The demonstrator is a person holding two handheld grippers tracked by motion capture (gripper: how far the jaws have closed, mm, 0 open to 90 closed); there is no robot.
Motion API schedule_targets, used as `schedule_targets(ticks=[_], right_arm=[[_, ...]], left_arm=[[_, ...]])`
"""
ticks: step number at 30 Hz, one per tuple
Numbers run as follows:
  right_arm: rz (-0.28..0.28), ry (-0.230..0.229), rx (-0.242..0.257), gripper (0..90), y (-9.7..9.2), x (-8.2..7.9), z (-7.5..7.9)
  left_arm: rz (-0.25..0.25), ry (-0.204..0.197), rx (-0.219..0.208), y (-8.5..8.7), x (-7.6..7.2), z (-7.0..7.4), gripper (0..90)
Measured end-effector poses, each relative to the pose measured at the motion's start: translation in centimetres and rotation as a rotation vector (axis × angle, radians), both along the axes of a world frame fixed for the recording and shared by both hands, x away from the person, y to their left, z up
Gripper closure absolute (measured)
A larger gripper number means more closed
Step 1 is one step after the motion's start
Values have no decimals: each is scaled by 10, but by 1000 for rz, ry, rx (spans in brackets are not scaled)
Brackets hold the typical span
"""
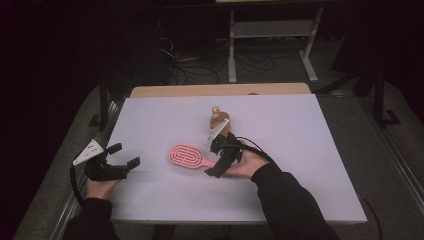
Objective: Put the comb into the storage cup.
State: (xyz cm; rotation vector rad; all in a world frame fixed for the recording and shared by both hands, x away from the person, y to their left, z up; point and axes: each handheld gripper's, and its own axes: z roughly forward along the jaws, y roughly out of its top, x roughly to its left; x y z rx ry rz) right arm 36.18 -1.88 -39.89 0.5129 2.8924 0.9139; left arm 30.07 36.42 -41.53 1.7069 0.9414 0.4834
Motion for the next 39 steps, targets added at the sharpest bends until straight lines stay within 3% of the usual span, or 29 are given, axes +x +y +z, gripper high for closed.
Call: schedule_targets(ticks=[2,12,18,27,33,39], right_arm=[[15,-12,-22,8,5,-1,-4],[31,7,-36,40,14,2,-13],[30,-4,-67,169,17,6,-19],[28,10,-105,432,22,11,-25],[28,9,-104,516,26,12,-26],[29,2,-139,592,34,13,-29]], left_arm=[[1,0,1,0,0,0,0],[-4,-1,4,0,1,0,0],[-6,-2,4,-1,1,0,0],[-8,1,6,-2,1,-1,0],[-8,-1,3,-1,1,-1,0],[-9,-1,3,-1,1,0,0]])
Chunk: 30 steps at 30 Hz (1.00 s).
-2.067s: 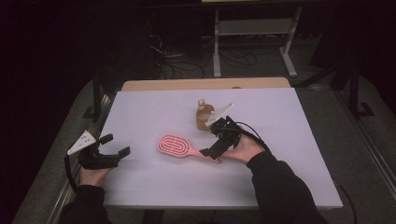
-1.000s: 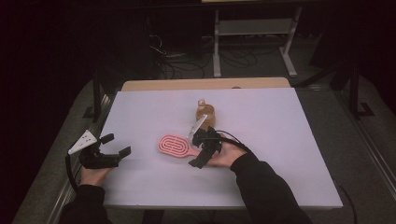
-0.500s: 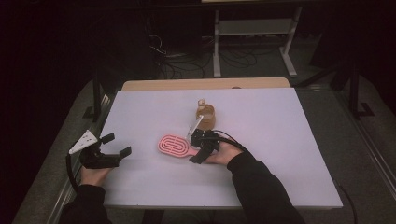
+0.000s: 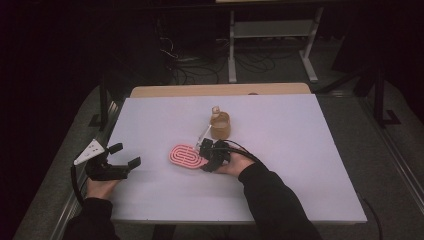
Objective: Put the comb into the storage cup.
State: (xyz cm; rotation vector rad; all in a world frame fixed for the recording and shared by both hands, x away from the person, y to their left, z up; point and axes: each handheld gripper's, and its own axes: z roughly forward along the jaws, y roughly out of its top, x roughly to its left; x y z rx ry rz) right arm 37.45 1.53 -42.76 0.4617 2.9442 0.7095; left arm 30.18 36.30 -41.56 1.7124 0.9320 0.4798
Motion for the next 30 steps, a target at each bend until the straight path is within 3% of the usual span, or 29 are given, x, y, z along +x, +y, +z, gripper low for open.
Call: schedule_targets(ticks=[15,30], right_arm=[[-13,31,-15,671,1,1,1],[-25,23,56,681,-5,0,12]], left_arm=[[-2,1,3,0,0,0,0],[0,3,1,-1,0,-1,0]])
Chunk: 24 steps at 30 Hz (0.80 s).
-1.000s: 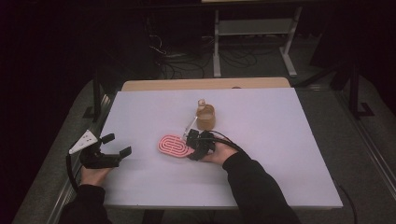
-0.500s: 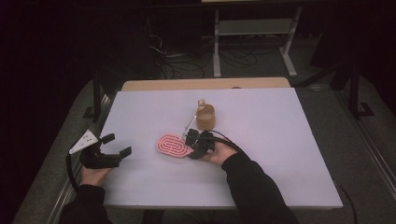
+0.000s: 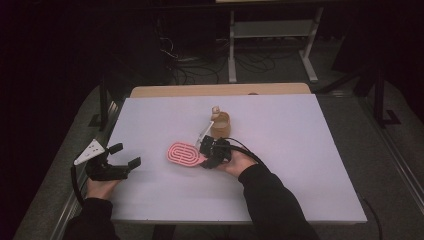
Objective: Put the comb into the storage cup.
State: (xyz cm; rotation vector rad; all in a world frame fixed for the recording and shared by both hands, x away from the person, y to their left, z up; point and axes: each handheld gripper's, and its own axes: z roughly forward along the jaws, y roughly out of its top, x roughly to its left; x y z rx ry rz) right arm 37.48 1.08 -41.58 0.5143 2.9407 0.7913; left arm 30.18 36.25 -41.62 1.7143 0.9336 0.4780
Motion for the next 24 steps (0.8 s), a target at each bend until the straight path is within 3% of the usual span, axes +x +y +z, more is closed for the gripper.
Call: schedule_targets(ticks=[14,24], right_arm=[[-13,-38,74,682,-13,-2,19],[-24,-59,88,682,-22,-3,28]], left_arm=[[0,6,5,-1,0,0,0],[-7,6,2,-1,0,0,0]])
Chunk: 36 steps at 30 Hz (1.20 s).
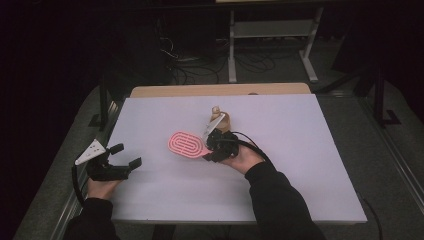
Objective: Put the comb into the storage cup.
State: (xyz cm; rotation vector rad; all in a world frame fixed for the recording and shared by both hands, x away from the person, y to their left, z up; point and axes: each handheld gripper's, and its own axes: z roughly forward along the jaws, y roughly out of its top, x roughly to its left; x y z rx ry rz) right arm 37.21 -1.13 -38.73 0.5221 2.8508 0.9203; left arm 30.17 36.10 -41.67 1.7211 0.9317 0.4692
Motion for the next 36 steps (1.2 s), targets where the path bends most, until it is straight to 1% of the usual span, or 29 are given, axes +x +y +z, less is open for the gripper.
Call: schedule_targets(ticks=[8,10,12,14,16,21,25,26,27,28,30,33,36], right_arm=[[2,-21,17,683,-8,-2,8],[-2,-20,17,682,-9,-2,9],[-1,-24,20,683,-11,-2,11],[-5,-29,24,683,-14,-3,14],[-9,-31,31,683,-17,-3,17],[-14,-43,31,683,-24,-4,24],[-21,-51,38,683,-31,-4,33],[-22,-54,38,683,-33,-4,35],[-25,-58,37,683,-35,-5,37],[-26,-60,34,683,-36,-5,39],[-26,-71,29,683,-40,-5,43],[-34,-79,25,683,-46,-6,50],[-41,-91,33,683,-51,-5,58]], left_arm=[[-12,6,3,-3,0,0,0],[-17,10,1,-3,0,0,0],[-21,17,-16,-4,0,1,0],[-36,12,-57,-6,-2,5,0],[-44,7,-63,-9,-3,7,0],[-60,19,-32,-15,-3,8,0],[-50,18,-43,-14,-2,10,0],[-41,17,-41,-15,-2,11,0],[-31,11,-28,-15,-2,12,0],[-23,0,-26,-17,-2,14,0],[-25,-10,-20,-19,-2,17,0],[-45,-3,-5,-24,1,21,0],[-69,9,8,-30,5,23,0]])
